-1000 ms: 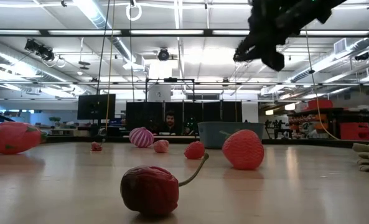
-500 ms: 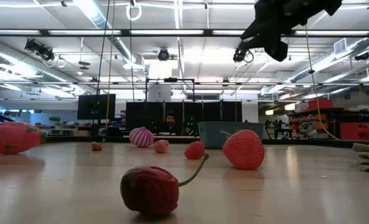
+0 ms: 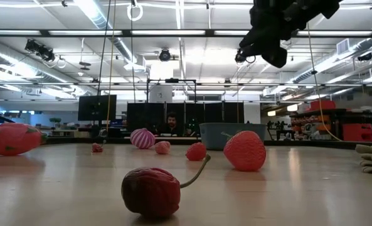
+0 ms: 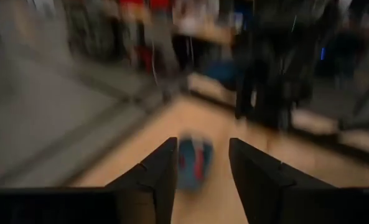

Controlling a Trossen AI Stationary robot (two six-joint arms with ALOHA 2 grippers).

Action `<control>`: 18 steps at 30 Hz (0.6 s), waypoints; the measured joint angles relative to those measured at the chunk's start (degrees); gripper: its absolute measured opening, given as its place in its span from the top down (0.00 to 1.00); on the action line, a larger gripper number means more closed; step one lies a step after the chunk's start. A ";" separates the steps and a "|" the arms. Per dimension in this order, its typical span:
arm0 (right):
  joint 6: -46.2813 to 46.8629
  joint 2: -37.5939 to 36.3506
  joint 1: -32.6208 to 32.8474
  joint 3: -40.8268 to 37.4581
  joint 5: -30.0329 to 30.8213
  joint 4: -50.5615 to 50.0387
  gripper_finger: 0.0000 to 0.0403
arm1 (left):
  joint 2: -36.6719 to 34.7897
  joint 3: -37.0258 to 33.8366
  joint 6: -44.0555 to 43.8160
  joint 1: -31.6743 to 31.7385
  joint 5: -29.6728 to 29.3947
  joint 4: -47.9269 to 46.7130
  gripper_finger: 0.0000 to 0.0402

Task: Pick and placing Produce into tupperware
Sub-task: Put the top cherry in the bin

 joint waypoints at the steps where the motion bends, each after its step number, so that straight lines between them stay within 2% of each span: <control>1: 0.00 0.26 0.41 -0.02 0.02 -0.04 0.68 | 0.97 0.00 -2.51 -0.01 1.83 -3.18 0.61; 4: -0.04 1.04 1.54 -0.02 0.06 -0.04 0.68 | 4.52 -0.02 -4.34 -0.02 8.23 -9.69 0.61; 7: -0.09 1.87 2.34 -0.02 0.15 -0.03 0.68 | 9.59 -0.02 1.28 -0.02 15.41 -12.38 0.63; 10: -0.11 2.61 2.79 -0.02 1.48 -0.13 0.68 | 15.69 -0.02 4.45 0.04 22.34 -12.45 0.63; 18: -0.07 3.14 2.79 -0.02 2.20 -0.02 0.68 | 31.48 0.00 0.82 0.04 35.33 -12.04 0.56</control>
